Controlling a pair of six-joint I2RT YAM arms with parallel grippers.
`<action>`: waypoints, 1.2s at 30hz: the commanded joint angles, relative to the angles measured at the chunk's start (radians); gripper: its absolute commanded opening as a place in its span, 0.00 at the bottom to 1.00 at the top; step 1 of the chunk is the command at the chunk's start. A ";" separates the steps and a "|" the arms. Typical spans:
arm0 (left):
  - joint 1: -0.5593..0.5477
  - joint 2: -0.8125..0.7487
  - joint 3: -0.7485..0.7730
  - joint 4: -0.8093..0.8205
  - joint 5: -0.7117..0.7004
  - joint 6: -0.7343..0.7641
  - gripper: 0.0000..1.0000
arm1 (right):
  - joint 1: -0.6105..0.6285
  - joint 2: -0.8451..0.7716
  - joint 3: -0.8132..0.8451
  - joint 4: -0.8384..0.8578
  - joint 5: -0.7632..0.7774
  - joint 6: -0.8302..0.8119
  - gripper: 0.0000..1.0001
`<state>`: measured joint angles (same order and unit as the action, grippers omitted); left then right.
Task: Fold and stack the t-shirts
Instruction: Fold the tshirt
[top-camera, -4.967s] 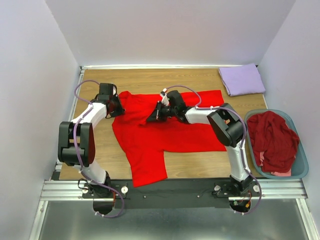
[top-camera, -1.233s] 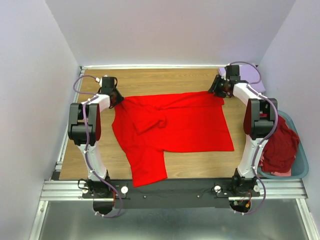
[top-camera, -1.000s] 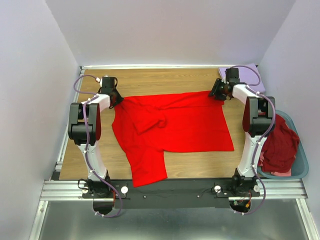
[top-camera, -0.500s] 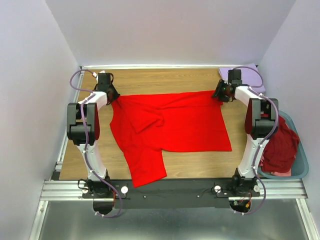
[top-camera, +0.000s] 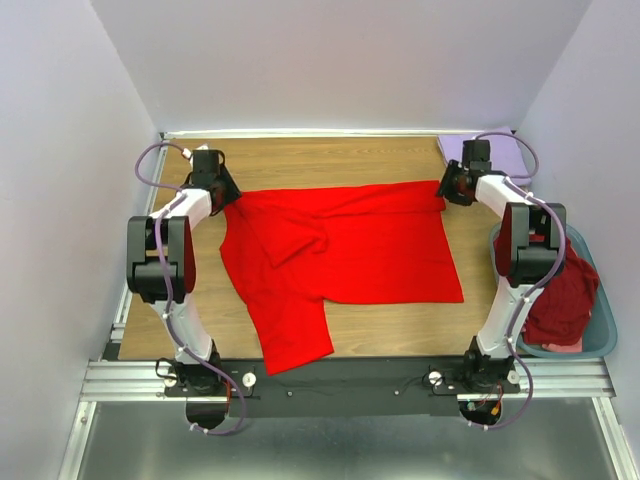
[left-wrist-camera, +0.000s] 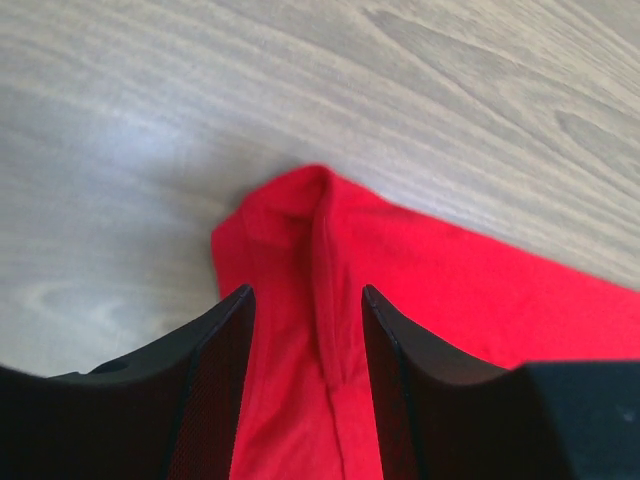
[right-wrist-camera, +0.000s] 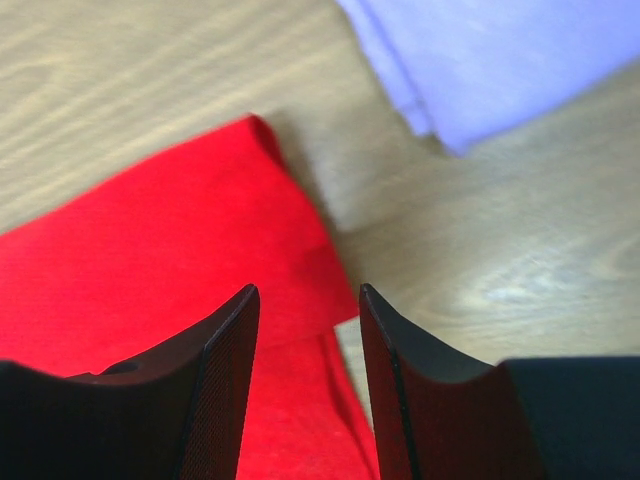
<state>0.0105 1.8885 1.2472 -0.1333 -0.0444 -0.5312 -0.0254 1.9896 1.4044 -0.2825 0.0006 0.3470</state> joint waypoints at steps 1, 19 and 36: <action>-0.038 -0.104 -0.049 -0.026 0.012 -0.015 0.55 | -0.028 0.003 -0.027 -0.004 0.053 0.009 0.51; -0.095 0.003 -0.054 -0.072 -0.017 -0.013 0.45 | -0.033 0.071 -0.021 -0.003 -0.027 0.003 0.45; -0.099 0.006 -0.022 -0.095 -0.023 -0.015 0.25 | -0.033 0.080 -0.018 -0.004 -0.016 -0.005 0.29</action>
<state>-0.0811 1.9018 1.2041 -0.1982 -0.0444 -0.5472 -0.0540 2.0392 1.3880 -0.2813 -0.0174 0.3462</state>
